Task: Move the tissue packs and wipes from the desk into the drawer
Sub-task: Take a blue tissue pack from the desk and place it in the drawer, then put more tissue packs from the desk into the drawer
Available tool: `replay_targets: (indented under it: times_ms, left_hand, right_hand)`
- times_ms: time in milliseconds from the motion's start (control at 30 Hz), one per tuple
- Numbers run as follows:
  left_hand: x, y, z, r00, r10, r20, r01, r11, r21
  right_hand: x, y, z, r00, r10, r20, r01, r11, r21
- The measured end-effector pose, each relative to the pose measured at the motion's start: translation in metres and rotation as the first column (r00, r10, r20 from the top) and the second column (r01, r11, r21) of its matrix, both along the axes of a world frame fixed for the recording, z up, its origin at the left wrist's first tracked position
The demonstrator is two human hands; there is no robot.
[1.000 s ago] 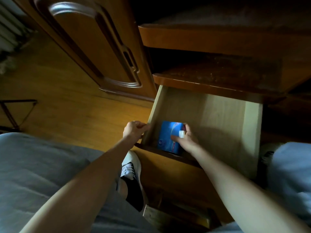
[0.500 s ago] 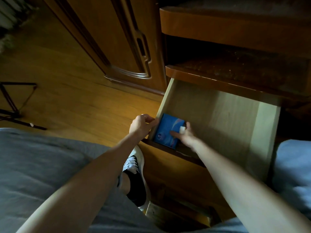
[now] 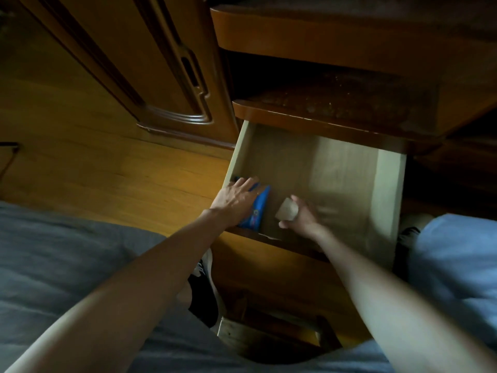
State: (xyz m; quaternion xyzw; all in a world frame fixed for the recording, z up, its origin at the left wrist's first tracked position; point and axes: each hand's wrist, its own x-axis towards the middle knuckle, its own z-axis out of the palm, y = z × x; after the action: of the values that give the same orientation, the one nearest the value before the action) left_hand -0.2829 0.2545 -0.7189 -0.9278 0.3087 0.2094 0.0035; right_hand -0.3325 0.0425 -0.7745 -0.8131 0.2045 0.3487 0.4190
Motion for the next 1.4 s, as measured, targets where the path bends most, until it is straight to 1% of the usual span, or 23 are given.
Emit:
replay_targets:
  times_ms: [67, 200, 267, 367, 467, 500, 567, 633, 700, 767, 833, 900, 967, 1033, 1133, 1200, 1233, 1267, 1300, 1333, 1400]
  left_hand:
    - [-0.001, -0.003, -0.006, 0.998, 0.022, -0.059, -0.017, 0.996, 0.085]
    - [0.006, -0.013, -0.004, 0.998, 0.038, -0.058, -0.028, 0.988, 0.151]
    - [0.007, -0.017, -0.004, 0.997, 0.043, -0.069, -0.031, 0.986, 0.167]
    - [0.005, -0.019, -0.004, 0.996, 0.053, -0.077, -0.038, 0.982, 0.186]
    - [0.004, -0.019, -0.001, 0.993, 0.056, -0.103, -0.036, 0.981, 0.19]
    - [0.003, -0.017, 0.0, 0.991, 0.069, -0.119, -0.048, 0.984, 0.173]
    - [0.001, -0.012, 0.012, 0.98, 0.149, -0.128, -0.141, 0.987, 0.072]
    - [0.002, -0.007, 0.035, 0.966, 0.255, -0.037, -0.257, 0.961, -0.102]
    - [0.006, -0.011, 0.068, 0.943, 0.322, 0.084, -0.291, 0.921, -0.26]
    - [0.012, -0.023, 0.11, 0.924, 0.337, 0.18, -0.258, 0.898, -0.357]
    - [0.016, -0.037, 0.158, 0.898, 0.316, 0.305, -0.162, 0.884, -0.439]
    - [0.023, -0.05, 0.212, 0.848, 0.301, 0.436, -0.042, 0.859, -0.511]
    - [0.032, -0.062, 0.268, 0.78, 0.297, 0.551, 0.088, 0.819, -0.566]
    - [0.042, -0.073, 0.324, 0.696, 0.319, 0.643, 0.212, 0.765, -0.608]
    - [0.062, -0.086, 0.39, 0.603, 0.355, 0.715, 0.302, 0.727, -0.616]
    - [0.082, -0.093, 0.419, 0.592, 0.357, 0.722, 0.303, 0.732, -0.61]
    - [0.096, -0.097, 0.431, 0.601, 0.351, 0.718, 0.294, 0.738, -0.607]
    - [0.11, -0.102, 0.44, 0.616, 0.346, 0.707, 0.277, 0.745, -0.606]
    - [0.124, -0.107, 0.448, 0.634, 0.348, 0.691, 0.256, 0.749, -0.612]
    - [0.139, -0.114, 0.454, 0.651, 0.35, 0.674, 0.239, 0.748, -0.619]
    - [0.169, -0.127, 0.457, 0.682, 0.342, 0.647, 0.208, 0.757, -0.619]
  right_hand:
    - [0.0, 0.008, -0.002, 0.999, 0.043, -0.004, -0.043, 0.999, 0.012]
    - [-0.002, 0.017, -0.001, 0.968, 0.244, 0.05, -0.243, 0.969, -0.041]
    - [-0.002, 0.017, 0.0, 0.956, 0.287, 0.056, -0.285, 0.957, -0.052]
    - [0.002, 0.013, -0.002, 0.978, 0.207, -0.012, -0.207, 0.978, 0.037]
    - [0.0, 0.011, 0.001, 0.995, 0.084, -0.053, -0.082, 0.996, 0.043]
    - [-0.003, 0.011, 0.005, 0.998, 0.049, -0.044, -0.048, 0.998, 0.035]
    - [-0.006, 0.008, 0.021, 1.0, -0.006, 0.001, 0.006, 1.0, 0.026]
    - [0.0, 0.003, 0.045, 0.994, -0.06, 0.092, 0.057, 0.998, 0.029]
    - [0.011, -0.006, 0.078, 0.966, -0.125, 0.227, 0.113, 0.991, 0.065]
    - [0.022, -0.018, 0.12, 0.914, -0.164, 0.371, 0.133, 0.985, 0.11]
    - [0.028, -0.032, 0.171, 0.849, -0.18, 0.497, 0.118, 0.981, 0.154]
    - [0.033, -0.051, 0.228, 0.772, -0.163, 0.614, 0.079, 0.984, 0.163]
    - [0.036, -0.07, 0.284, 0.67, -0.153, 0.726, 0.059, 0.987, 0.153]
    - [0.039, -0.089, 0.338, 0.531, -0.157, 0.832, 0.082, 0.988, 0.134]
    - [0.052, -0.112, 0.407, 0.329, -0.086, 0.94, 0.131, 0.99, 0.045]
    - [0.068, -0.124, 0.441, 0.231, -0.004, 0.973, 0.178, 0.983, -0.038]
    - [0.079, -0.13, 0.456, 0.202, 0.04, 0.979, 0.207, 0.975, -0.083]
    - [0.09, -0.136, 0.468, 0.201, 0.086, 0.976, 0.232, 0.964, -0.132]
    - [0.101, -0.142, 0.477, 0.227, 0.127, 0.966, 0.251, 0.95, -0.184]
    - [0.113, -0.148, 0.484, 0.276, 0.162, 0.947, 0.264, 0.935, -0.237]
    - [0.135, -0.163, 0.49, 0.424, 0.242, 0.873, 0.257, 0.892, -0.372]
